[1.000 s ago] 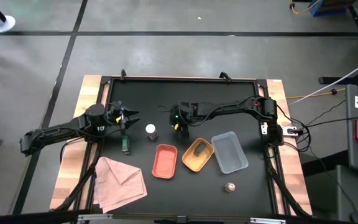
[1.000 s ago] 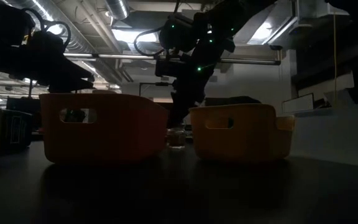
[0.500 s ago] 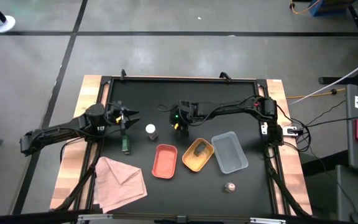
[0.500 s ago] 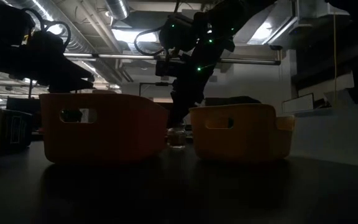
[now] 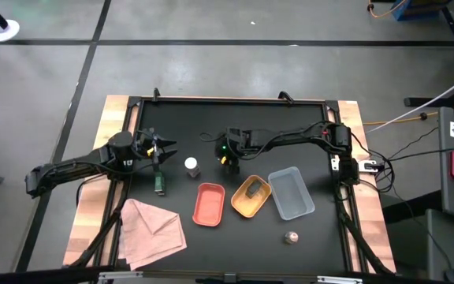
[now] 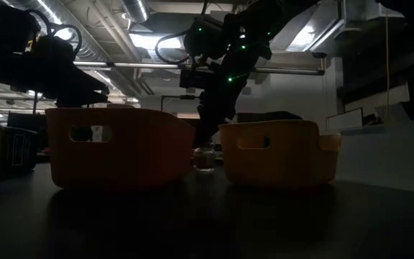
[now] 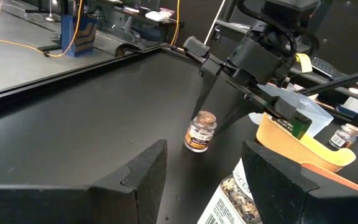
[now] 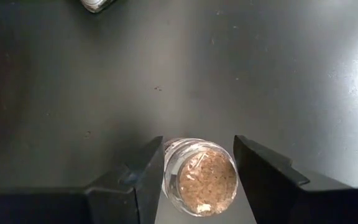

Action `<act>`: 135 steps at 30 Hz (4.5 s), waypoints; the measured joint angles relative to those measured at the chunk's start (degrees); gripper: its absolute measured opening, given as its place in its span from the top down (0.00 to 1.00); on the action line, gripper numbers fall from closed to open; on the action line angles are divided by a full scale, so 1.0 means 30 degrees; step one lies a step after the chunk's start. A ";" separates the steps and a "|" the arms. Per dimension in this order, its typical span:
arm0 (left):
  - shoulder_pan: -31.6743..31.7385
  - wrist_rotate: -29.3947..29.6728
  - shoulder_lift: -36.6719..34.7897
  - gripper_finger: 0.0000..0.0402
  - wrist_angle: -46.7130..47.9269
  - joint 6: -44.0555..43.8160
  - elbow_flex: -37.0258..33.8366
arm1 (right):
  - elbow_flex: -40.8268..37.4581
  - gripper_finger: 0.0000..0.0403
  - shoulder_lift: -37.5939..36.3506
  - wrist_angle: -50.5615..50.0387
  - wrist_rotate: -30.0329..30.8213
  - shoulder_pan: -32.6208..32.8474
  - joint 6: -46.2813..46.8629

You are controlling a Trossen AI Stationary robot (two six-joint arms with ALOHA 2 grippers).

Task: Sort spices by type
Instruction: Put the top brown spice bottle into the transparent bin

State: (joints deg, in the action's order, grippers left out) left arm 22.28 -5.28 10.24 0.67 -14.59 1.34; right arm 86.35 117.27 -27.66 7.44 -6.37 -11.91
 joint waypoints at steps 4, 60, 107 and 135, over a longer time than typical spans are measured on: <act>0.0000 -0.0001 0.0000 0.51 0.0000 0.0000 0.0000 | 0.0007 0.53 -0.0007 -0.0239 -0.0166 -0.0007 0.0034; 0.0000 -0.0008 -0.0015 0.51 0.0000 0.0000 -0.0007 | -0.0029 0.53 0.0453 -0.1387 -0.0995 -0.0386 -0.0113; 0.0000 -0.0001 0.0000 0.51 0.0000 0.0000 -0.0007 | -0.2112 0.53 -0.9789 -1.6467 0.4734 0.7790 2.1772; 0.0000 -0.0001 0.0000 0.51 0.0000 0.0000 -0.0007 | -1.3262 0.52 -1.0681 -0.7252 0.6165 1.1845 2.9845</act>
State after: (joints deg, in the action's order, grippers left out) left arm 22.28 -5.28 10.24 0.67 -14.59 1.32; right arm 46.56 85.23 -49.42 25.93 29.16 77.62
